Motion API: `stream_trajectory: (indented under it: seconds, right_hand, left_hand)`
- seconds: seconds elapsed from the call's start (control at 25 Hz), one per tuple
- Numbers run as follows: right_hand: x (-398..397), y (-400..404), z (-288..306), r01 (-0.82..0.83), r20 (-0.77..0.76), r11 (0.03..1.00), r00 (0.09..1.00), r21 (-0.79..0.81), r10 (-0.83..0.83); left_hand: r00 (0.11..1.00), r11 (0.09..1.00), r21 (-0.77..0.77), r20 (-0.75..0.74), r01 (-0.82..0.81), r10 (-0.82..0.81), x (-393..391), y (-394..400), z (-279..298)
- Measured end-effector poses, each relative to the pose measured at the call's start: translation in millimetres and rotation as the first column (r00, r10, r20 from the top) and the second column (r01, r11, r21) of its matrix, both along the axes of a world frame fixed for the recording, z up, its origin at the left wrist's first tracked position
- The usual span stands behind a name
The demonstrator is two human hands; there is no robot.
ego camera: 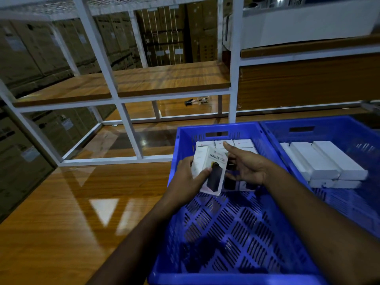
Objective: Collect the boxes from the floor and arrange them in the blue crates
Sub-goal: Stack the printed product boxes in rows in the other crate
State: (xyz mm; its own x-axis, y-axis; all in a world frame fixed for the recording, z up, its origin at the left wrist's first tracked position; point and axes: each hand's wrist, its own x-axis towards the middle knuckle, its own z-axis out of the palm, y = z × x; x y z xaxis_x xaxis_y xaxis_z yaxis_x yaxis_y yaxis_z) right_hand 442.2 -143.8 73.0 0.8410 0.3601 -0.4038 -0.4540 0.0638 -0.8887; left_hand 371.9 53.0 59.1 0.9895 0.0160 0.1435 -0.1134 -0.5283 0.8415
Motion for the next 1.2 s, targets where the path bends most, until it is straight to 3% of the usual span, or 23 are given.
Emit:
stream_trajectory:
  seconds: [0.16,0.28,0.56,0.8,0.92,1.0,1.08,1.2]
  right_hand:
    - [-1,0,1,0.014,-0.014,0.994,1.000,0.111,-0.012]
    - [-4,1,5,0.033,-0.021,0.983,0.999,0.179,-0.029]
    - [-17,11,11,-0.075,0.150,0.966,0.988,0.248,0.039]
    - [-12,10,12,-0.071,0.096,0.909,0.995,0.411,0.034]
    - [-13,12,13,-0.069,0.081,0.904,0.996,0.422,0.038]
    - [-13,13,12,-0.081,0.082,0.898,0.995,0.432,0.050]
    - [-13,14,9,-0.101,0.137,0.923,0.989,0.372,0.053]
    - [-12,16,4,-0.165,0.305,0.978,0.945,0.125,0.120]
  left_hand:
    - [0.988,0.939,-0.345,-0.144,0.005,-0.058,1,-4,0]
    - [0.974,0.890,-0.453,-0.217,-0.040,-0.066,4,-3,-3]
    - [0.953,0.880,-0.471,-0.290,-0.066,-0.084,6,-1,-1]
    - [0.958,0.845,-0.513,-0.288,-0.151,-0.004,6,-3,1]
    - [0.942,0.772,-0.613,-0.331,-0.169,-0.056,6,-1,2]
    - [0.944,0.778,-0.612,-0.321,-0.141,-0.081,6,0,1]
    - [0.961,0.820,-0.565,-0.266,-0.088,-0.080,5,-2,0]
    - [0.985,0.860,-0.500,-0.172,-0.099,0.014,1,-5,-1]
